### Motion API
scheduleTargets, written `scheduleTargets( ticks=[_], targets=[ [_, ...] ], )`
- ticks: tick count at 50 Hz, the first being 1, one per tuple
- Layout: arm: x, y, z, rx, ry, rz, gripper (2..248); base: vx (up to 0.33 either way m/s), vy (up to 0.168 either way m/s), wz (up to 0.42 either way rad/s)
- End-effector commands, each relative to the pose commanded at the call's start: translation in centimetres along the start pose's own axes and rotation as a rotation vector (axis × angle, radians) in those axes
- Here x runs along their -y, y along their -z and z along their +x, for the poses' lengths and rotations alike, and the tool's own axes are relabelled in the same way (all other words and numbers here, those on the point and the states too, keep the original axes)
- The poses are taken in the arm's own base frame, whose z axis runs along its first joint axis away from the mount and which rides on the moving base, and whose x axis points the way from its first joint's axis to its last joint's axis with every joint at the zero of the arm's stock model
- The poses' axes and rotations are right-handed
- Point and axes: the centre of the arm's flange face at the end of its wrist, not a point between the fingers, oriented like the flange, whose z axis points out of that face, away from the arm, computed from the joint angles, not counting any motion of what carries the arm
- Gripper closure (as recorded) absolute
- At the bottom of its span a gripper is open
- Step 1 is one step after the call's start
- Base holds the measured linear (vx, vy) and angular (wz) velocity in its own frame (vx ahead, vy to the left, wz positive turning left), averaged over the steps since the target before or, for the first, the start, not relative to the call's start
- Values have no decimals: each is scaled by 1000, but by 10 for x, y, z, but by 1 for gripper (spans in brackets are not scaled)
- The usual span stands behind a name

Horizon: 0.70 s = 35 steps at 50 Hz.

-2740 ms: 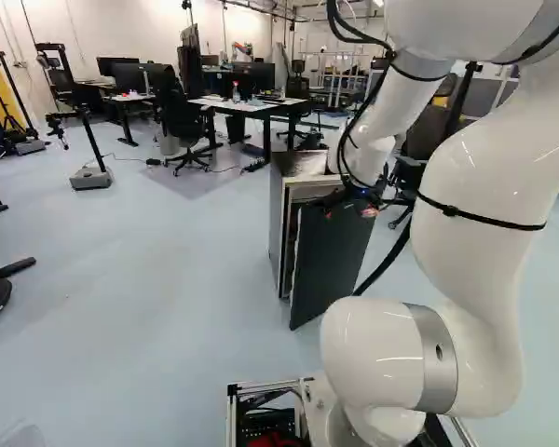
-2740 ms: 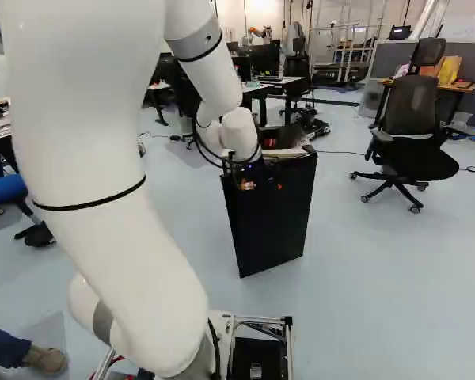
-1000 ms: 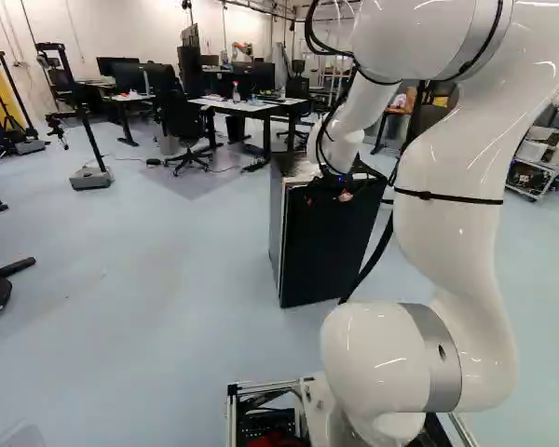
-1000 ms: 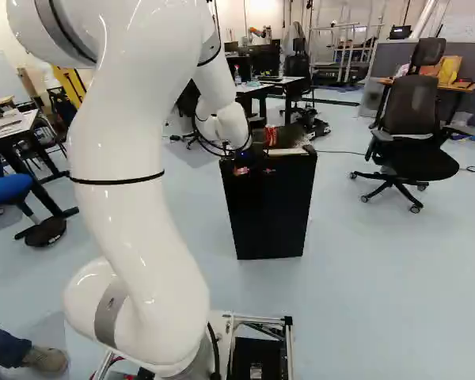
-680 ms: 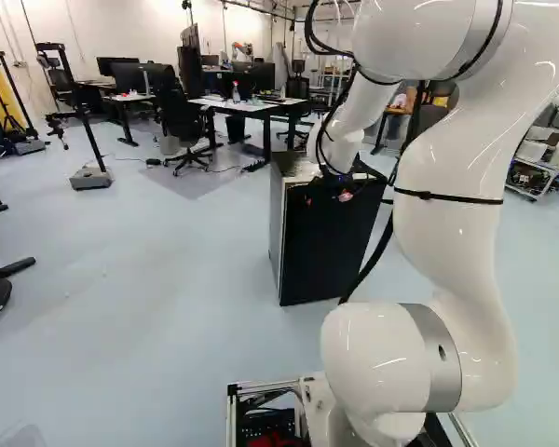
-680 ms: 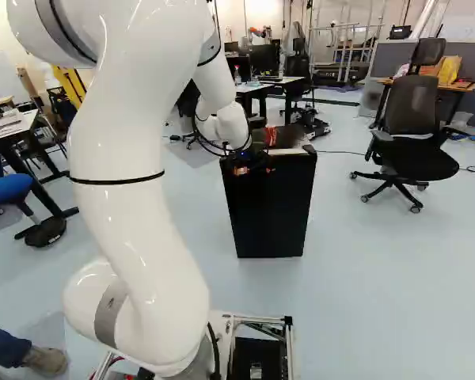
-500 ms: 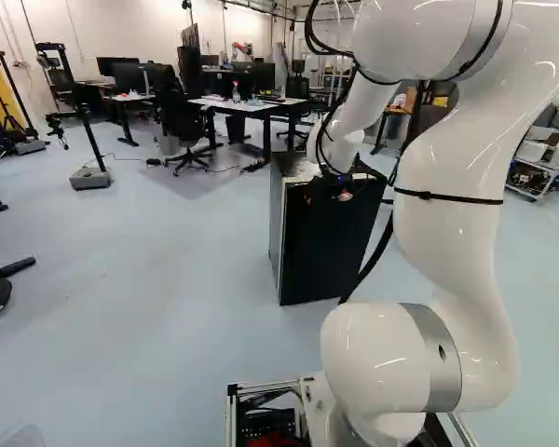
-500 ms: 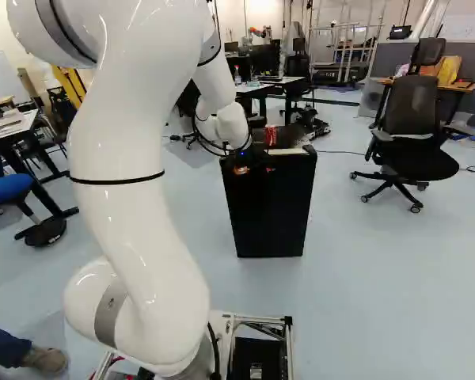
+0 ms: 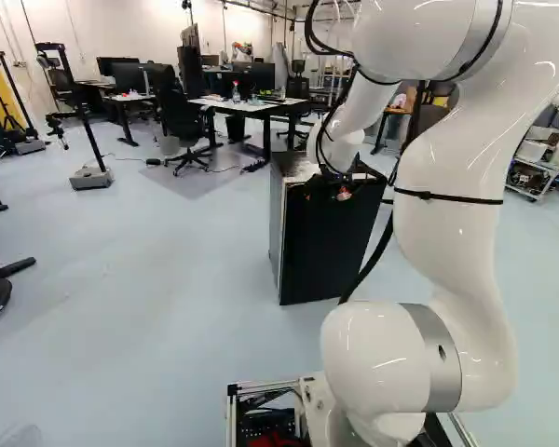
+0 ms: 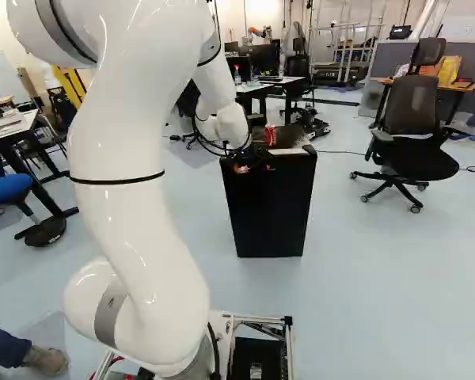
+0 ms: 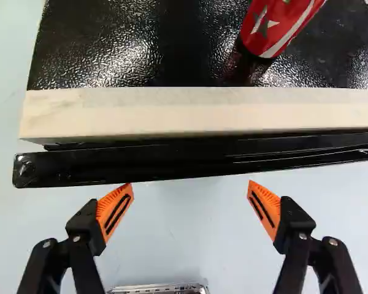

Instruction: Grab a drink from the fridge

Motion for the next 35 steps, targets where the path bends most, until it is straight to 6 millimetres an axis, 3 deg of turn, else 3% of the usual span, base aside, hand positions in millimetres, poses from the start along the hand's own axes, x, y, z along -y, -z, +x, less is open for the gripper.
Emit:
scheduleTargets(
  ticks=[35],
  targets=[
    [1,4,-2,-35,0,1,3,0,0,0]
  ],
)
